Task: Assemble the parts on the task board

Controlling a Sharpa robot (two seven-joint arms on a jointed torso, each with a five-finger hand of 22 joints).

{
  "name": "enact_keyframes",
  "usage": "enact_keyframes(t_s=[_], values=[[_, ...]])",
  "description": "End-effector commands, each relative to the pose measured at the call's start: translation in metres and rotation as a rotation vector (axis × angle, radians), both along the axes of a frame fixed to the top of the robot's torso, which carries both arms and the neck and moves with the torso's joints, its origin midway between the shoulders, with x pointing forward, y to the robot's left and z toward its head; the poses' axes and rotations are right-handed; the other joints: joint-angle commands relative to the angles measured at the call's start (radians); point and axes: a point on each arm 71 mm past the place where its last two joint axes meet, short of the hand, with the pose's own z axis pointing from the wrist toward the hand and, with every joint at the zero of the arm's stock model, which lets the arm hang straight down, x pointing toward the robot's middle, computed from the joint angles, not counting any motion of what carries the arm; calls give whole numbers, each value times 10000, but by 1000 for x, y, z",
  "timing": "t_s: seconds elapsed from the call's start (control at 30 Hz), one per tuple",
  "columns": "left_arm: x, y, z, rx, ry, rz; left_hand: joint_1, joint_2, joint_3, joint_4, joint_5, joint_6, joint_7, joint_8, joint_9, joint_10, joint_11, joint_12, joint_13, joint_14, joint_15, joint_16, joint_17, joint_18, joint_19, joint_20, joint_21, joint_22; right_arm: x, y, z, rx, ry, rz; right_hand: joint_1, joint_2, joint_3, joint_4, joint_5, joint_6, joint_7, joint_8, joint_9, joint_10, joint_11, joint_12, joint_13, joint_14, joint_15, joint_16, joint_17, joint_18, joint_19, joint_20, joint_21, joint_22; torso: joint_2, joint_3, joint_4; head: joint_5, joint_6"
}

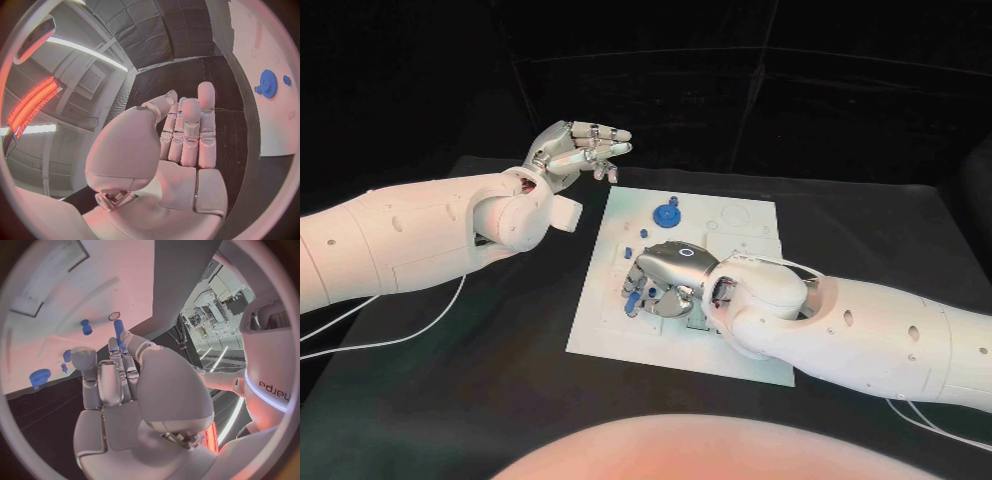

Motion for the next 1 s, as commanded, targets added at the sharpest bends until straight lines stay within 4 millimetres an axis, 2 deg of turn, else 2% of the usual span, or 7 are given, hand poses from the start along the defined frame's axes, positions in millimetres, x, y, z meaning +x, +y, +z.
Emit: enact_keyframes(t_s=[0.03,0.67,1.0], values=[[0,0,1,-78,-35,-83,32,43,-15,-44,33,-24,71,-10,-15,-38,56,-67,-4,-21,24,-36,9,140,5,25,-62,-13,-1,1,-2,-313,-26,179,-49,-42,54,6,-17,45,18,1,14,74,21,-27,7,262,-28,16,-8,-146,-49,29,26,-9,4,-8,-2,18,-15],[-1,1,2,-72,-42,-48,32,43,-15,-44,33,-24,71,-10,-15,-38,56,-67,-4,-21,24,-36,9,140,5,25,-62,-13,2,0,-7,-1035,-168,-62,-92,-26,72,13,-21,80,11,6,20,104,16,-33,13,253,-27,0,-49,-139,-74,35,18,-35,-7,6,-8,58,-55],[-1,1,2,-70,-41,-48,32,43,-15,-44,33,-24,71,-10,-15,-38,56,-67,-4,-21,24,-36,9,140,5,25,-62,-13,-3,7,-13,-1229,-158,81,-196,-63,83,19,-41,39,20,-46,6,65,25,-100,4,234,-17,-24,-104,-118,-153,44,-30,-139,-11,-3,-3,49,-39]])
